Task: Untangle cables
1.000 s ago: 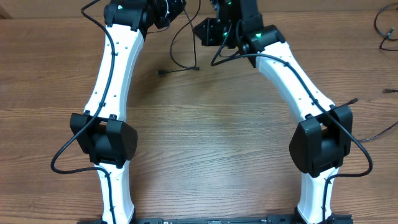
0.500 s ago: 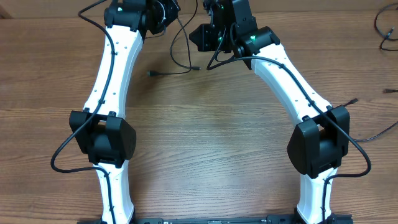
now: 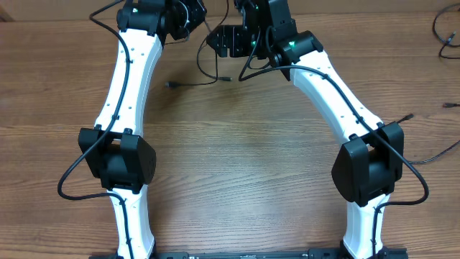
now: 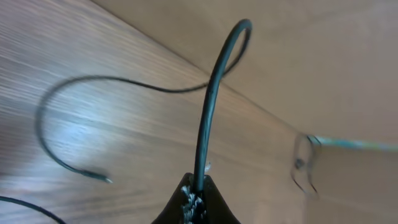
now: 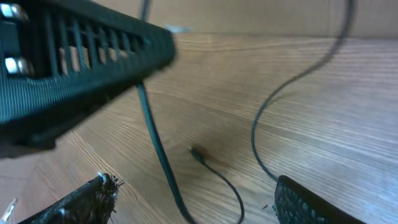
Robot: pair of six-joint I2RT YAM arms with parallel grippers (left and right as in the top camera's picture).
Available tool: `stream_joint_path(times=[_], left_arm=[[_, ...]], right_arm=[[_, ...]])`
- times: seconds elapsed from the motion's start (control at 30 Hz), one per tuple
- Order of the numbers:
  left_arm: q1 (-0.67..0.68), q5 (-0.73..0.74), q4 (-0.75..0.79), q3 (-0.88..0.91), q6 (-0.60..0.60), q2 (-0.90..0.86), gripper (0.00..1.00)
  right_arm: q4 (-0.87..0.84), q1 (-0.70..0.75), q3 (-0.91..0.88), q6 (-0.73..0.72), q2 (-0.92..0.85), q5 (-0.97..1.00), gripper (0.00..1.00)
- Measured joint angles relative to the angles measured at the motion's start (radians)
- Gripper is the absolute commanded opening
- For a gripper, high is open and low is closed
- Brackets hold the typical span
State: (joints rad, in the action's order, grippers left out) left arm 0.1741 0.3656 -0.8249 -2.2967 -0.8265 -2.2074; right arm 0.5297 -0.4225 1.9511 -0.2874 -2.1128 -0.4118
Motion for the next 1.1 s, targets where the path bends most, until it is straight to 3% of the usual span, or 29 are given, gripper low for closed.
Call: stream_joint_path(times=[0.1, 0.13, 0.17, 0.2, 0.23, 0.3, 0.47, 0.7, 0.93, 1.1], left_arm=[[0.0, 0.079, 0.0, 0.0, 0.0, 0.0, 0.04], [0.0, 0.1, 0.0, 0.0, 0.0, 0.0, 0.04], [0.0, 0.121, -0.001, 0.0, 0.0, 0.0, 0.04], [0.0, 0.14, -0.001, 0.0, 0.0, 0.0, 0.08], [0.0, 0.152, -0.001, 0.0, 0.0, 0.0, 0.25], [0.0, 0.165, -0.001, 0.0, 0.008, 0.0, 1.0], [0.0, 0.177, -0.002, 0.0, 0.109, 0.0, 1.0], [0.003, 0.103, -0.051, 0.0, 0.45, 0.0, 1.0], [0.009, -0.122, -0.028, 0.0, 0.555, 0.0, 1.0], [0.009, -0.192, -0.011, 0.0, 0.575, 0.0, 1.0]], right_arm=[[-0.004, -0.018, -0.001, 0.0, 0.0, 0.012, 0.63], [-0.005, -0.023, -0.001, 0.0, 0.0, 0.016, 0.44], [-0.005, -0.028, -0.001, 0.006, 0.0, 0.02, 0.04], [-0.005, -0.034, -0.001, 0.002, 0.0, 0.023, 0.04], [-0.005, -0.036, -0.001, 0.003, 0.0, 0.028, 0.04], [0.005, -0.037, -0.001, 0.003, 0.0, 0.037, 0.04], [0.014, -0.03, -0.001, 0.046, 0.0, 0.061, 0.04], [0.031, -0.005, -0.001, 0.123, 0.039, 0.164, 0.04], [0.013, 0.003, 0.0, 0.243, 0.263, 0.542, 0.04], [-0.001, 0.003, 0.021, 0.371, 0.439, 0.855, 0.04]])
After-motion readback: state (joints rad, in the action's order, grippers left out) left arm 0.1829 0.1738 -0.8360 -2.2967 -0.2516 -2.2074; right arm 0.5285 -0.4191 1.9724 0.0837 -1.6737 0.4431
